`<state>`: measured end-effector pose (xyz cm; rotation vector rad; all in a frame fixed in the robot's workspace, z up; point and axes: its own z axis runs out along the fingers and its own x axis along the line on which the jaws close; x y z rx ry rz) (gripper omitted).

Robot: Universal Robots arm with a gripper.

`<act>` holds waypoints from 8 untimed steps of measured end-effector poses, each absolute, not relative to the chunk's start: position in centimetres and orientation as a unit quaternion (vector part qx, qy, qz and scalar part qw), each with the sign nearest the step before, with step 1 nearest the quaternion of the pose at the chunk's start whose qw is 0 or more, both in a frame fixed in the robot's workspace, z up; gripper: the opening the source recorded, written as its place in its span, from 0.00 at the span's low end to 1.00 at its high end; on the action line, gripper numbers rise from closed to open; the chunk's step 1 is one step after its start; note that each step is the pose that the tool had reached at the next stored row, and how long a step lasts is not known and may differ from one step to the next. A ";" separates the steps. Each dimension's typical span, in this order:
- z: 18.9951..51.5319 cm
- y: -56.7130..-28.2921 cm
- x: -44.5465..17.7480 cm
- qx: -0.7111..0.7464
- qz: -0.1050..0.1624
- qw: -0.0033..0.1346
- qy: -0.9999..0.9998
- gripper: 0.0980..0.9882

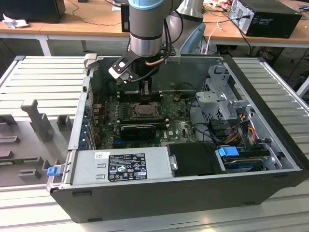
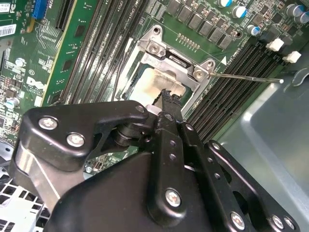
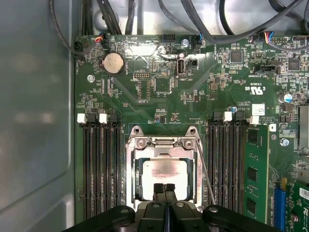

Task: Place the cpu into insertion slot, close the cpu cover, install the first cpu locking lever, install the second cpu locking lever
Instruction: 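Install the first cpu locking lever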

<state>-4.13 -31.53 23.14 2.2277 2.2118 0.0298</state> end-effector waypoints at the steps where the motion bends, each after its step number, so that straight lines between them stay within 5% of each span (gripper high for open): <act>1: 23.2 -31.5 -4.1 0.710 0.010 0.001 0.705 0.01; 8: 23.2 -31.5 -4.1 0.710 0.009 0.001 0.705 0.01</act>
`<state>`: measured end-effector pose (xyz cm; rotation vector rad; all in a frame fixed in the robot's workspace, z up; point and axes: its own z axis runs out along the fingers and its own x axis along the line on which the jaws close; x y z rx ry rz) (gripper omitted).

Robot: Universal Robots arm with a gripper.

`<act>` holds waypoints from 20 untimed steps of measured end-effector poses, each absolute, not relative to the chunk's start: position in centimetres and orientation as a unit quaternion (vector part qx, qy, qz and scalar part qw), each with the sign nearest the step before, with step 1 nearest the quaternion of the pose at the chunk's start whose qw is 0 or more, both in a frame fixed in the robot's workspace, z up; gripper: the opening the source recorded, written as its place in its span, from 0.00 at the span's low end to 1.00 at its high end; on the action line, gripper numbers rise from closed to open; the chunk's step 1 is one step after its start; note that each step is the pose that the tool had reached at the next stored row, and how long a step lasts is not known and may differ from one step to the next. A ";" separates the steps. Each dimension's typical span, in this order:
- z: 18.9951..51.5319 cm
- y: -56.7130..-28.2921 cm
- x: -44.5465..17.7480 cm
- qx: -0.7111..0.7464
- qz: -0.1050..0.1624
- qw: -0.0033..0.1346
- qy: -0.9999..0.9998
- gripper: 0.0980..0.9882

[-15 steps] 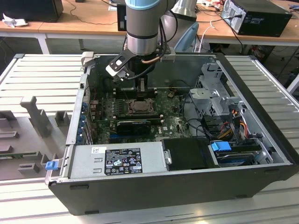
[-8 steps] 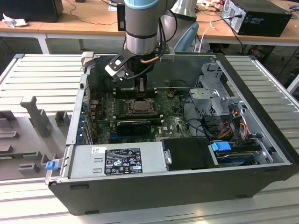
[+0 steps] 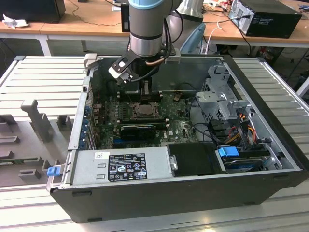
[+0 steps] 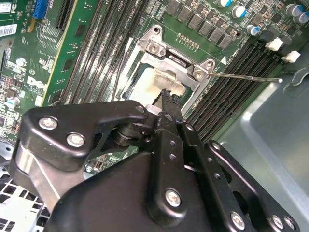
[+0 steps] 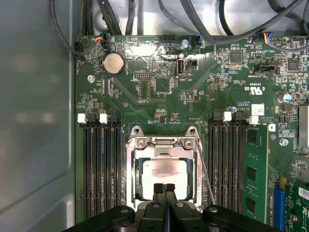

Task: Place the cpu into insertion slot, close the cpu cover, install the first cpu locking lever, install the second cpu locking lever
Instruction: 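Install the first cpu locking lever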

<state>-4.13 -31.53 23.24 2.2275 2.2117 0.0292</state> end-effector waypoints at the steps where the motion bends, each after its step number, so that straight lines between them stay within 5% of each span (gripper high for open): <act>1: 23.3 -31.5 -4.1 0.710 0.009 0.001 0.705 0.01; 20: 26.6 -31.5 -4.1 0.710 0.009 0.001 0.705 0.01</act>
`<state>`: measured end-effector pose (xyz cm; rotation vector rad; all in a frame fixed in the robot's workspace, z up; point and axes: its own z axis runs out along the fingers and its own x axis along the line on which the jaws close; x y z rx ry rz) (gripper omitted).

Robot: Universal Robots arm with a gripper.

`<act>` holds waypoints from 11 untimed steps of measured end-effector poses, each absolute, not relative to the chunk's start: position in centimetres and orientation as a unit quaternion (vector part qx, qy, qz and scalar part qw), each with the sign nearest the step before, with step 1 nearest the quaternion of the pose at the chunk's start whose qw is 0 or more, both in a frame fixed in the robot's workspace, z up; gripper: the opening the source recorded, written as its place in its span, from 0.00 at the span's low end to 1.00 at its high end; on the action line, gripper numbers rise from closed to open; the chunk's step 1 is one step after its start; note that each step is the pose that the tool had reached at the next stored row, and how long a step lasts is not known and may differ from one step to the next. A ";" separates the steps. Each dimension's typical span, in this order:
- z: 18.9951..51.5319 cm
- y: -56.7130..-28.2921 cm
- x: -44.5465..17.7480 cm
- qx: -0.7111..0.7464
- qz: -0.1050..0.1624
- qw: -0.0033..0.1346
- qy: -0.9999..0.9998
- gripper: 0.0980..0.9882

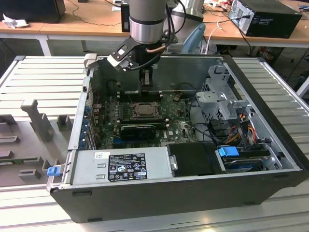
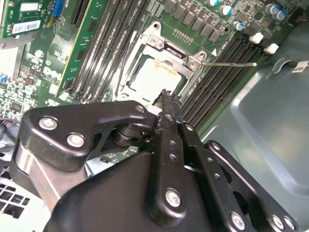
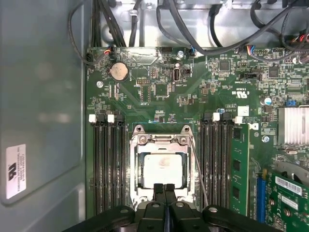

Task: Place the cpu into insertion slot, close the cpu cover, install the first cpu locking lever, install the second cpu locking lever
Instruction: 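Install the first cpu locking lever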

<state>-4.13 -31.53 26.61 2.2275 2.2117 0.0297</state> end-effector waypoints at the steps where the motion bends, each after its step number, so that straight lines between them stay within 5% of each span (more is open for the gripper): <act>1: 26.8 -31.5 -4.1 0.710 0.009 0.001 0.705 0.01; 11: 28.6 -31.5 -4.1 0.704 0.009 0.001 0.710 0.01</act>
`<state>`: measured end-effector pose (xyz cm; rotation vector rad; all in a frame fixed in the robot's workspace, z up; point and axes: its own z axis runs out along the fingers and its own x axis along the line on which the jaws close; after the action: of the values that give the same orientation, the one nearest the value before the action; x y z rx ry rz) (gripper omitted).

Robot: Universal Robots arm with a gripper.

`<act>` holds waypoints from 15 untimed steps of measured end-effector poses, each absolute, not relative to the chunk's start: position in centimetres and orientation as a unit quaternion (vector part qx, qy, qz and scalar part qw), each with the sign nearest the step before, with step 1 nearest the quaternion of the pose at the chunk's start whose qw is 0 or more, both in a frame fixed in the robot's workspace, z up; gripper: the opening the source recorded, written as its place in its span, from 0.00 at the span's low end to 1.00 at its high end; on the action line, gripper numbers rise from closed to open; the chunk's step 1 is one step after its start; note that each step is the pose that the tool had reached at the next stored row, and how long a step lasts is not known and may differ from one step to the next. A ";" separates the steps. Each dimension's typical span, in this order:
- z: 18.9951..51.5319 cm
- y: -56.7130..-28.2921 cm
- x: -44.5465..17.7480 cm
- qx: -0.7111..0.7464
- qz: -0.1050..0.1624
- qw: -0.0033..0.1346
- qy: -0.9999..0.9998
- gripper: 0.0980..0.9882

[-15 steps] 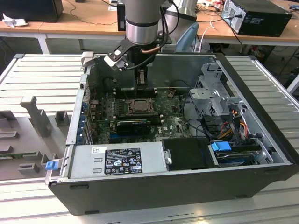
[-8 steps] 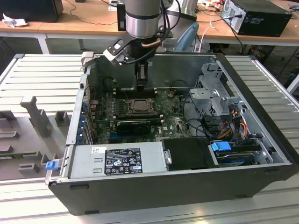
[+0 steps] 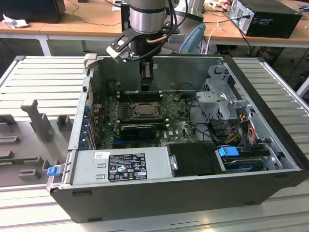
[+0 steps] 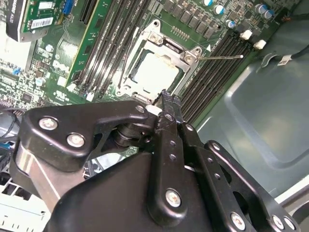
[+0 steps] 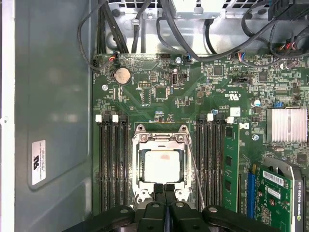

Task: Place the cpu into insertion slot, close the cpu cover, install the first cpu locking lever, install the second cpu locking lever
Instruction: 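Install the first cpu locking lever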

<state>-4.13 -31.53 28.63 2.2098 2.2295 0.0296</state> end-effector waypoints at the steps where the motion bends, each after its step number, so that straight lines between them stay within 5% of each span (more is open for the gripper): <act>1: 28.6 -31.5 -4.1 0.694 0.009 0.001 0.720 0.01; 15: 28.6 -31.5 -4.1 0.629 0.009 0.000 0.777 0.01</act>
<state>-4.13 -31.53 28.63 1.9769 2.4406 0.0295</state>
